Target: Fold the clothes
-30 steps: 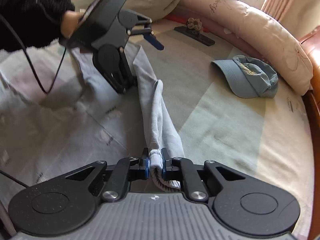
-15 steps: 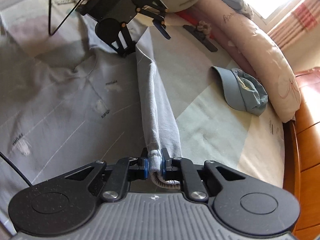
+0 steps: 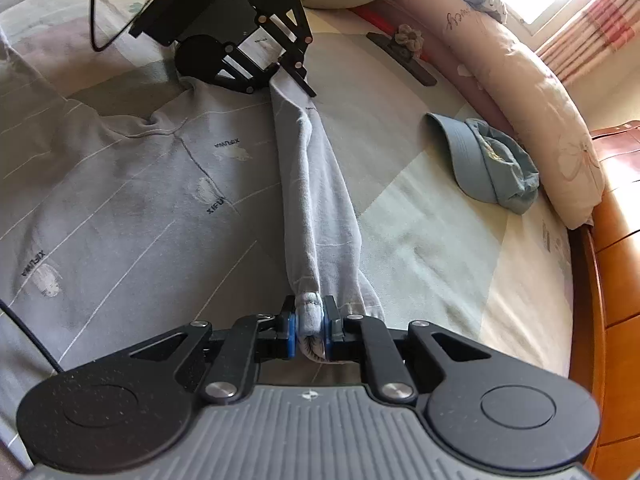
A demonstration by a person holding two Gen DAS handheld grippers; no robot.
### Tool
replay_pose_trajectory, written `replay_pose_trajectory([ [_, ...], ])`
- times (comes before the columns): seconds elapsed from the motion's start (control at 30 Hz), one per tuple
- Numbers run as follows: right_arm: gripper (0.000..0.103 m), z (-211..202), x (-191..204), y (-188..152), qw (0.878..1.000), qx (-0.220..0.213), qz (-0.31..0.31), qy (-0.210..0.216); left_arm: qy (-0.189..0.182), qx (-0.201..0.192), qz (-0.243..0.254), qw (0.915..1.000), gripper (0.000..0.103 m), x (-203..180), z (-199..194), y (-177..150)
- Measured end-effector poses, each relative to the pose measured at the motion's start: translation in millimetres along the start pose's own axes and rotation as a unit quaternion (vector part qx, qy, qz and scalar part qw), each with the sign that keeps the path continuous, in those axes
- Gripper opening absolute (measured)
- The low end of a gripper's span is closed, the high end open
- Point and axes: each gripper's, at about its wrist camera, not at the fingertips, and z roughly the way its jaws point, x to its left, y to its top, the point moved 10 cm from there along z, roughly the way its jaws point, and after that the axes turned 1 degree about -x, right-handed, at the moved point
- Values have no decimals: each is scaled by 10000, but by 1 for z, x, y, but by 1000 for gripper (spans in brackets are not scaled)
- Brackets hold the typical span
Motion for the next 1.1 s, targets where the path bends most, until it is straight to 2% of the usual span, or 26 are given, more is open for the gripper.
replay_pose_trajectory([
  [0.33,14,-22,-25,7,9971,-366,489,-454,-167,134,-396,9990,0,21,-41,19],
  [0.53,14,-47,-48,6,9883,-744,1168,-636,-548,-40,-528,9971,0,6,-93,34],
  [0.8,14,-78,-67,3,9712,-1207,1998,-469,-1151,-380,-619,9907,0,-22,-150,61],
  [0.97,14,-92,-66,-5,9667,-1289,2196,-275,-1486,-539,-744,9846,0,-32,-173,73],
  [1.1,14,-96,-58,-12,9678,-1232,2194,-76,-1838,-626,-935,9765,0,-39,-186,81],
])
